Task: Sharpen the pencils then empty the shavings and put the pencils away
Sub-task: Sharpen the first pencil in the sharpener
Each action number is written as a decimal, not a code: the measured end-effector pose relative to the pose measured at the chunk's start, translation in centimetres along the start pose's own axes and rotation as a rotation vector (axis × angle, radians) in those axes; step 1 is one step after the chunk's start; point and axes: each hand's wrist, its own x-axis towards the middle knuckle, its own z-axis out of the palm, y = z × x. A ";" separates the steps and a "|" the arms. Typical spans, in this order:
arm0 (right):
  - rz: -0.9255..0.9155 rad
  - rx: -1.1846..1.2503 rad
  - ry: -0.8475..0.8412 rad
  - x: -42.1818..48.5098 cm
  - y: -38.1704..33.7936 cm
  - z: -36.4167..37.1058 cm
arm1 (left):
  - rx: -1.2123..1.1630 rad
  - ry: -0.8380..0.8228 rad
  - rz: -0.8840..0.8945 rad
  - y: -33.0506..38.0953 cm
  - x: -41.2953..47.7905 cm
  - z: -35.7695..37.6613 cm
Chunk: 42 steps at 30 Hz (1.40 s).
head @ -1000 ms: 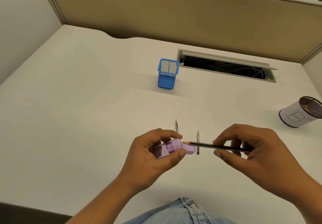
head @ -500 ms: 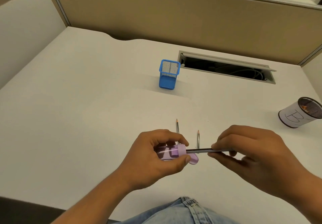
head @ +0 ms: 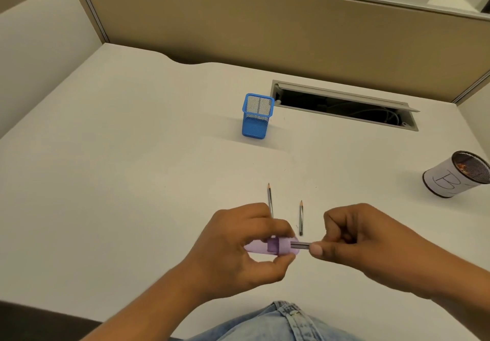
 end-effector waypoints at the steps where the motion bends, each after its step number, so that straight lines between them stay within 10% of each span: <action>1: -0.040 -0.071 0.022 -0.1 0.1 -0.1 | -0.056 -0.012 -0.077 0.0 0.0 0.0; 9: -0.538 -0.619 0.263 -0.7 1.0 -0.9 | -0.429 -0.152 -0.490 -0.1 0.0 -0.1; 20: -0.643 -0.516 0.393 -0.5 1.5 -1.1 | -0.205 -0.152 -0.118 -0.4 0.7 -1.2; 35: -0.935 -0.839 0.636 -0.7 0.9 -1.5 | -0.142 0.072 -0.113 1.3 0.6 -1.2; 39: -0.855 -0.769 0.513 -1.3 0.8 -1.1 | -0.081 0.052 -0.080 1.4 0.7 -1.5; 42: -0.402 -0.405 0.314 -1.4 -0.4 -0.9 | 0.067 -0.007 -0.007 1.3 1.0 -1.5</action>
